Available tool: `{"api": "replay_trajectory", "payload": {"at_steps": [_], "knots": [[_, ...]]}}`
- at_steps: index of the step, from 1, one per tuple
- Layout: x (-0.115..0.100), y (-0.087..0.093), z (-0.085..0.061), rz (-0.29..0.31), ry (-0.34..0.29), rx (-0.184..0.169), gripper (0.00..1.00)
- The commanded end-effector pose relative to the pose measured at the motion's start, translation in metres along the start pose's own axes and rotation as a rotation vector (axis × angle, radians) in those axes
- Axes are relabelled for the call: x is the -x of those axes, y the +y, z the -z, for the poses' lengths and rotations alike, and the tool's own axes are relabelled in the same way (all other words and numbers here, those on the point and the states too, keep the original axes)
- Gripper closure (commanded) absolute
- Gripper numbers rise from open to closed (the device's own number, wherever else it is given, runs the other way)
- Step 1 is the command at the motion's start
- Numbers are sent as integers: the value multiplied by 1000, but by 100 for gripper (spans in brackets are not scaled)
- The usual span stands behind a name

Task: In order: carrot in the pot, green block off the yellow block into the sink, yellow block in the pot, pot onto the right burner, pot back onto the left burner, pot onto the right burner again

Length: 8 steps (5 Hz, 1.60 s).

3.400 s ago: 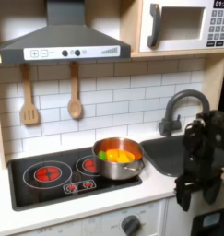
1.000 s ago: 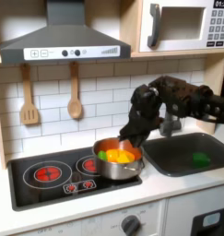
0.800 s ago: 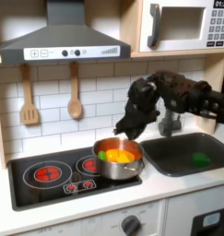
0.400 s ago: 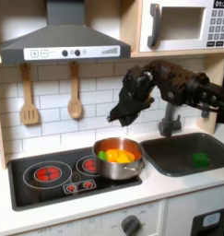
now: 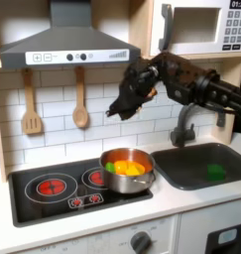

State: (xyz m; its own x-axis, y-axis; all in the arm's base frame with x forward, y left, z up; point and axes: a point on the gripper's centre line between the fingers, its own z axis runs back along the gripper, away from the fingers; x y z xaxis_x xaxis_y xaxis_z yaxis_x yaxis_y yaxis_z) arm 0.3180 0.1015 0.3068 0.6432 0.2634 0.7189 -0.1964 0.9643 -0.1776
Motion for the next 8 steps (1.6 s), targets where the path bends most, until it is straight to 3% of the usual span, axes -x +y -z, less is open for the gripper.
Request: {"api": "replay_trajectory", "payload": {"at_steps": [1, 4, 6, 7, 8], "knots": [[-34, 12, -4, -67, -97, 2, 100], [-62, 9, -11, -72, -189, 34, 100], [-82, 11, -18, -53, -284, 53, 100], [-83, 20, -16, -36, -352, 28, 100], [-87, 20, -13, -18, -371, 29, 100]]}}
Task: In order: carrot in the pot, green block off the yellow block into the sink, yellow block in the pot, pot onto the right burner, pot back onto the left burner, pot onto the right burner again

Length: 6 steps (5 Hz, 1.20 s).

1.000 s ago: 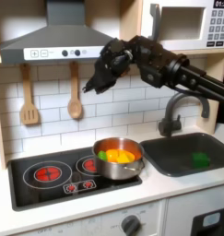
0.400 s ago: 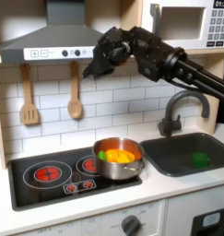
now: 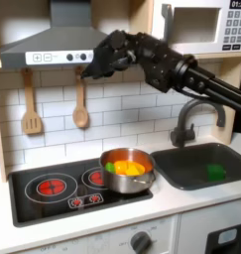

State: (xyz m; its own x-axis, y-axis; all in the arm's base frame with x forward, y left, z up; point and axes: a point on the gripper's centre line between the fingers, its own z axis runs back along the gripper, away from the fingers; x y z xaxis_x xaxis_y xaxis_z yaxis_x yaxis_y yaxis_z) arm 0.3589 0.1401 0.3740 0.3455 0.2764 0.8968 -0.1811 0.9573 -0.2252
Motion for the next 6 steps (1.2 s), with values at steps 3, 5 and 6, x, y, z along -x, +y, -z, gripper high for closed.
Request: {"api": "replay_trajectory", "payload": {"at_steps": [3, 5, 6], "knots": [[-13, 0, 2, 48, -177, 13, 100], [-15, -3, 6, 38, -205, 37, 100], [-18, -4, 9, 34, -214, 37, 100]]}}
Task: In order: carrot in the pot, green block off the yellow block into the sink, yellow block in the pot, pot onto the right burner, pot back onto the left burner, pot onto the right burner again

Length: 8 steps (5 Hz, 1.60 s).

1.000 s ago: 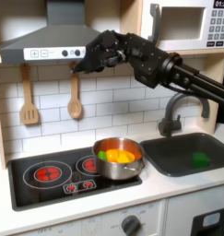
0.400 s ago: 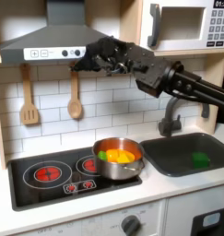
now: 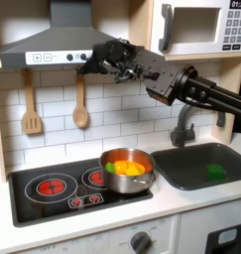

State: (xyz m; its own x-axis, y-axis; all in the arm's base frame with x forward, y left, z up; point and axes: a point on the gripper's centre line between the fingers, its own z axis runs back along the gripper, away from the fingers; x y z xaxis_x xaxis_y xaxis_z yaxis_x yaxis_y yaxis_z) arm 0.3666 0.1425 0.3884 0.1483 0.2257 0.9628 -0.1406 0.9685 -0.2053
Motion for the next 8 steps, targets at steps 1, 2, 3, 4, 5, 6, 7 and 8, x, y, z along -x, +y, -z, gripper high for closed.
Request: {"api": "replay_trajectory", "payload": {"at_steps": [1, 2, 3, 4, 5, 6, 7, 8], "knots": [[2, 3, 12, 4, -1, -12, 100], [5, 8, 18, 3, 1, -22, 100], [6, 10, 26, -3, 6, -18, 100], [3, 2, 33, -8, -4, 6, 100], [4, 2, 36, -5, 5, 12, 100], [2, 5, 37, -3, -4, 2, 100], [2, 6, 37, 0, -1, 4, 100], [4, 6, 33, 5, 12, 0, 100]]}}
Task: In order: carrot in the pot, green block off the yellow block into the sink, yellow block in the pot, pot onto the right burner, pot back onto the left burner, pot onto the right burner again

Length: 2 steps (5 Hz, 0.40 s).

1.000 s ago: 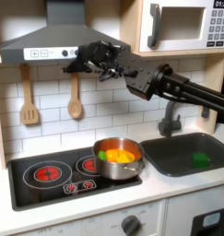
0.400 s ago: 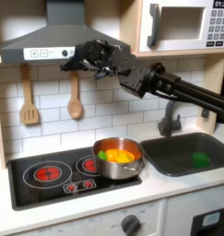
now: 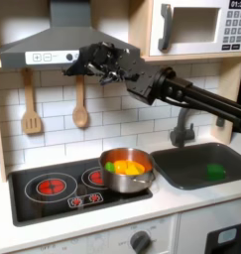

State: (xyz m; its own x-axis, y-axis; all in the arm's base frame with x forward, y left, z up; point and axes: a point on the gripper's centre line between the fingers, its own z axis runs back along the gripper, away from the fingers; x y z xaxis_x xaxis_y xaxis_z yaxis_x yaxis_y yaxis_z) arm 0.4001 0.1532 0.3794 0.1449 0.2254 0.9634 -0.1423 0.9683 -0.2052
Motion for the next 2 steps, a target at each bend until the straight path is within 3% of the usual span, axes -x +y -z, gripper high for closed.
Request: {"api": "replay_trajectory", "payload": {"at_steps": [1, 2], "knots": [[4, 0, -10, 0, 134, 12, 100], [12, -10, -15, 0, 203, 53, 100]]}}
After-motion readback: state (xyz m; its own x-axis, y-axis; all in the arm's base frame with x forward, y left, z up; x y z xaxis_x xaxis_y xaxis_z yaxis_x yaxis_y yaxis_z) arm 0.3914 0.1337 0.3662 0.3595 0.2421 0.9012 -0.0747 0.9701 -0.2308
